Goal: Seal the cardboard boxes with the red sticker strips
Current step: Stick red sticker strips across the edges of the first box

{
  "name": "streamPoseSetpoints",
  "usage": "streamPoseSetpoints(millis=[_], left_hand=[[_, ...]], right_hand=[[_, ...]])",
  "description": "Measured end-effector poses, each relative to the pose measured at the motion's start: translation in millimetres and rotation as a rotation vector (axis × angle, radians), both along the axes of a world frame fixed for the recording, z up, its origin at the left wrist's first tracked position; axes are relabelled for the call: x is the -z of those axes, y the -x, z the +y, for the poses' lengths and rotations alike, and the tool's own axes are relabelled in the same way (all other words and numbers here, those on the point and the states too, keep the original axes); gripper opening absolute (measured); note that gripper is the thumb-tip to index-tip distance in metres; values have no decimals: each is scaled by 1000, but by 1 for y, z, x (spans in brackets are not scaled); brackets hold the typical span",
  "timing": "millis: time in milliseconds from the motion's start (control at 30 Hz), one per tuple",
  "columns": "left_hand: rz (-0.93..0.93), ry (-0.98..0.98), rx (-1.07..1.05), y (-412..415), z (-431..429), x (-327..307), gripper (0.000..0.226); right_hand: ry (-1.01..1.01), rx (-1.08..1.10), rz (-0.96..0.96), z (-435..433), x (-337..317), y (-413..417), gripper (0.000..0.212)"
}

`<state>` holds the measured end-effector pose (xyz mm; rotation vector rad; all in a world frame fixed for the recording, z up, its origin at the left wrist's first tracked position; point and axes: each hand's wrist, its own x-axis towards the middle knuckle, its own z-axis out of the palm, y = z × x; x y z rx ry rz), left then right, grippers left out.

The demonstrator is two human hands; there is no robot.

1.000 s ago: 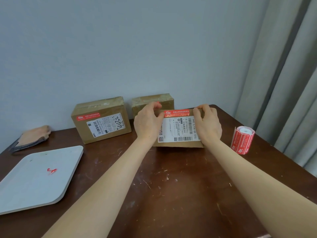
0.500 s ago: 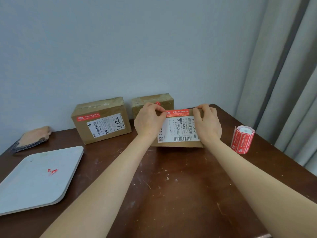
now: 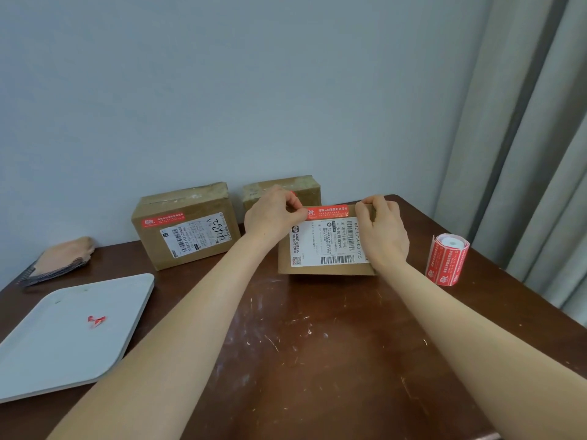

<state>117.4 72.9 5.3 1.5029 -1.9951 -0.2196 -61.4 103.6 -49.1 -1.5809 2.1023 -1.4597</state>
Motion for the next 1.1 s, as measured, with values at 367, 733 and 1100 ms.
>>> streamPoseSetpoints(millis=[367,733,1100], left_hand=[[245,45,129,-15,-2,11,21],[148,118,42,-6,3,13,3],[-74,5,114,-6,-6,-6,8]], right_hand=[[9,-5,1,0,1,1,25],[3,0,-4,0,1,0,25],[-4,-2,2,1,1,1,26]])
